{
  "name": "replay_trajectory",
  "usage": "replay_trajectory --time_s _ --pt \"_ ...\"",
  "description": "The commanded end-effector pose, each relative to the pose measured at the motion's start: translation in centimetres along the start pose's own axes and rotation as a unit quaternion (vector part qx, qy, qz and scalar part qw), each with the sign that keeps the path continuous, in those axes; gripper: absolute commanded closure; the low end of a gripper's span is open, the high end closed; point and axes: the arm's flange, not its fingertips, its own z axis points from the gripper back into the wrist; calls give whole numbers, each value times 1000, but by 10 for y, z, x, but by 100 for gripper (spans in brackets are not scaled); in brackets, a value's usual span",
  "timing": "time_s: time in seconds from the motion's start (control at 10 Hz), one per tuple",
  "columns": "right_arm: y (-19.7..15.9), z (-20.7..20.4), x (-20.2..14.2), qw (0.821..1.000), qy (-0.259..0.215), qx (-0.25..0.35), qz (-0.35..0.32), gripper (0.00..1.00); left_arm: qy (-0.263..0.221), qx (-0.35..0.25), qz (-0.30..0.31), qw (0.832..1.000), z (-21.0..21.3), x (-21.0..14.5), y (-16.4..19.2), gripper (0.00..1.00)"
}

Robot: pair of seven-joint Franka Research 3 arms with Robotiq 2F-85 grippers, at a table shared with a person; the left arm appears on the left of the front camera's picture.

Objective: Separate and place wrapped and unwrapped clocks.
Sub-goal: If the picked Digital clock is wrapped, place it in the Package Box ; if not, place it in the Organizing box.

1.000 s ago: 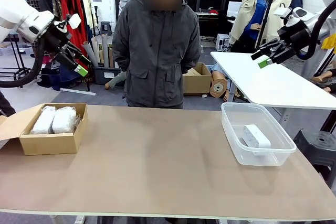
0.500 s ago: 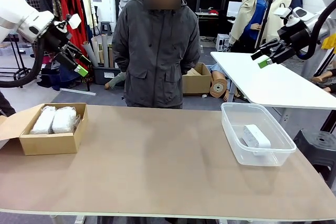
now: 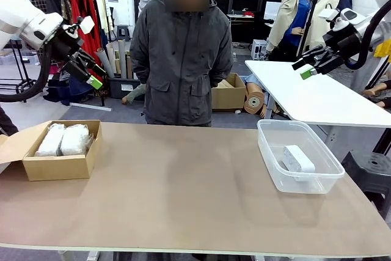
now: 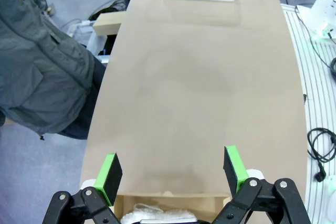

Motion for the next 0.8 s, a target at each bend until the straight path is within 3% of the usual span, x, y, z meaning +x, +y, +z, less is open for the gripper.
replay_trajectory --time_s 0.0,0.7 --pt "1 1 1 1000 1 -2 2 0 0 -2 -9 1000 1 -1 -1 0" --pt "1 1 1 1000 1 -2 2 0 0 -2 -9 1000 1 -1 -1 0"
